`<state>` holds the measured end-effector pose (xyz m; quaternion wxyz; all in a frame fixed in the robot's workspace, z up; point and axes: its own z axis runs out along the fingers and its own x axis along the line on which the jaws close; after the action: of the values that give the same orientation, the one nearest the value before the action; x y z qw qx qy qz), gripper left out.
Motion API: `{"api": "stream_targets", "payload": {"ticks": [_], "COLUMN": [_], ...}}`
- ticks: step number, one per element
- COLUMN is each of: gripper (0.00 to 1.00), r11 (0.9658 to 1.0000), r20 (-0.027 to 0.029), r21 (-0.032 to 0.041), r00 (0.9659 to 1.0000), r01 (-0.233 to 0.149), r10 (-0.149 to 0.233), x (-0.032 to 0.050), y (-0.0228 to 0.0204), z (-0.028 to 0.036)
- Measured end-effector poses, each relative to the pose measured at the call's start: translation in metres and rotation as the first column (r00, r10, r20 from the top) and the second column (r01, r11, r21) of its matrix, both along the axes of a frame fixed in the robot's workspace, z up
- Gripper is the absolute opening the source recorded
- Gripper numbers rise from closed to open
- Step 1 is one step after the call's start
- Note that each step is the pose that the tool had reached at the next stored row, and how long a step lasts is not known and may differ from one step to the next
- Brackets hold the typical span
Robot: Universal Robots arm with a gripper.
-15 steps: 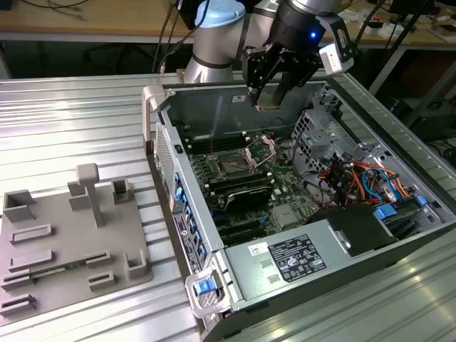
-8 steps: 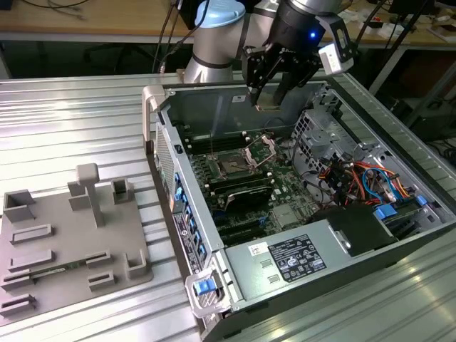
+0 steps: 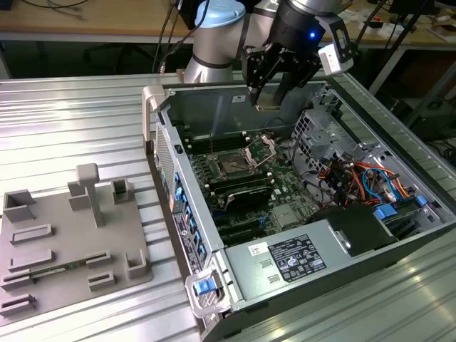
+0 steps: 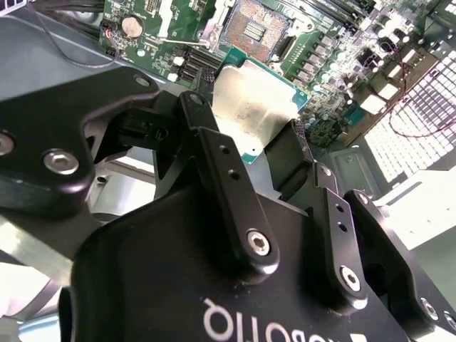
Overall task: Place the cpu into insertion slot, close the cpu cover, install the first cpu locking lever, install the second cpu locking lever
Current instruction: 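Place the cpu into insertion slot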
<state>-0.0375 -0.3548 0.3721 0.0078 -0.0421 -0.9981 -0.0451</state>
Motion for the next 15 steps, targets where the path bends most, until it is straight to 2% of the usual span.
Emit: {"api": "stream_targets", "payload": {"ticks": [15], "gripper": [0.55], "r11": [0.9998], "r20": [0.0000], "r21": [-0.0001], "r00": [0.9998], "r01": [0.018], "r10": [-0.018], "x": [0.0000], "y": [0.0000], "z": [-0.0003]}}
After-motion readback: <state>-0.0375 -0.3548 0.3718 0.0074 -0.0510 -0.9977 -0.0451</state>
